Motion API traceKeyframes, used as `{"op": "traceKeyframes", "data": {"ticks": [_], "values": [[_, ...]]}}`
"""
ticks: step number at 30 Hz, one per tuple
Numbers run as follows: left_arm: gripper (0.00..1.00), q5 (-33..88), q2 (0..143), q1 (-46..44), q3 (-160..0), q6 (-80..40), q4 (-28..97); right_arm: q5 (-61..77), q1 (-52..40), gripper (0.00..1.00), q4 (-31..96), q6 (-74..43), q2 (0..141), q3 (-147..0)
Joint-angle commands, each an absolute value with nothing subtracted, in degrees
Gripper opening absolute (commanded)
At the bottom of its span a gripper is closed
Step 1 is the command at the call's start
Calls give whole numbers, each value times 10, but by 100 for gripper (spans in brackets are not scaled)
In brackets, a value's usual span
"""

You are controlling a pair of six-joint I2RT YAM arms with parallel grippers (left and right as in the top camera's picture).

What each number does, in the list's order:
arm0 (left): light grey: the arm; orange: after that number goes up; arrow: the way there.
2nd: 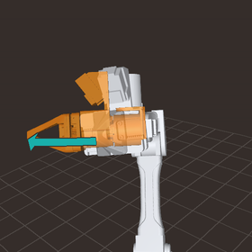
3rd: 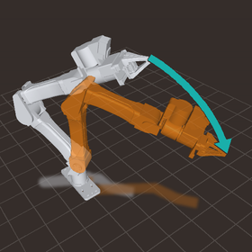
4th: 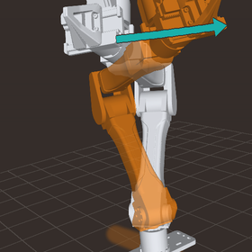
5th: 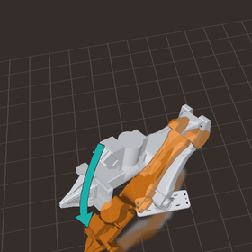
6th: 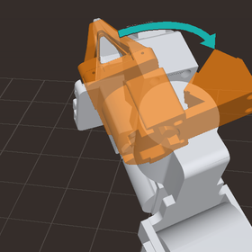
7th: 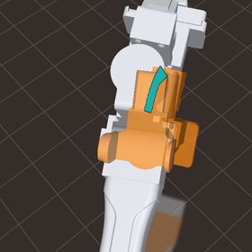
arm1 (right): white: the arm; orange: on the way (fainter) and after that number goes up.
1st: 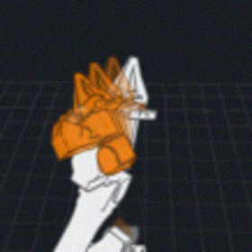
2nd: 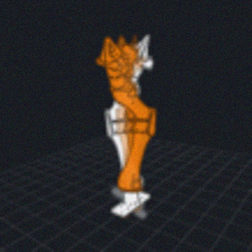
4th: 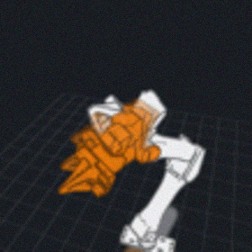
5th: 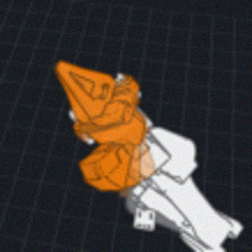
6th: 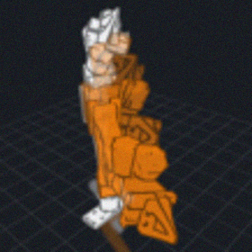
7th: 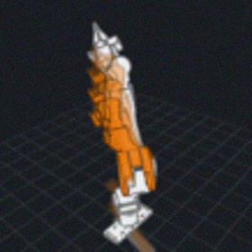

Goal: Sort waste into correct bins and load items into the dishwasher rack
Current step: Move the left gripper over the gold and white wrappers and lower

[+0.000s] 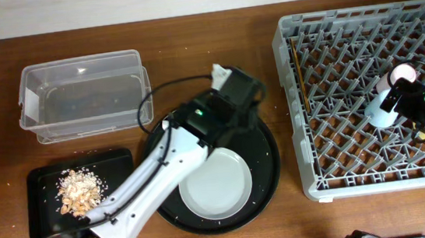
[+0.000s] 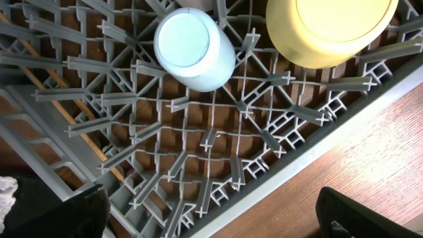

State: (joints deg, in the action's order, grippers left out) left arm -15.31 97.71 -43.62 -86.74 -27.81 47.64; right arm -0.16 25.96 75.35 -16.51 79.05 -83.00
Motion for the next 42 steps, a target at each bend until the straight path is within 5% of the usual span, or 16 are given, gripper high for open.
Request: {"op": "traceKeyframes", "data": {"ticks": [1, 16, 42], "values": [[95, -184, 974, -402, -879, -256, 449, -3, 263, 98, 754, -170, 792, -828], [94, -174, 1096, -394, -879, -94, 441, -3, 263, 98, 754, -170, 792, -828], [95, -163, 1143, -391, -879, -72, 415, -3, 263, 98, 754, -170, 792, -828]]}}
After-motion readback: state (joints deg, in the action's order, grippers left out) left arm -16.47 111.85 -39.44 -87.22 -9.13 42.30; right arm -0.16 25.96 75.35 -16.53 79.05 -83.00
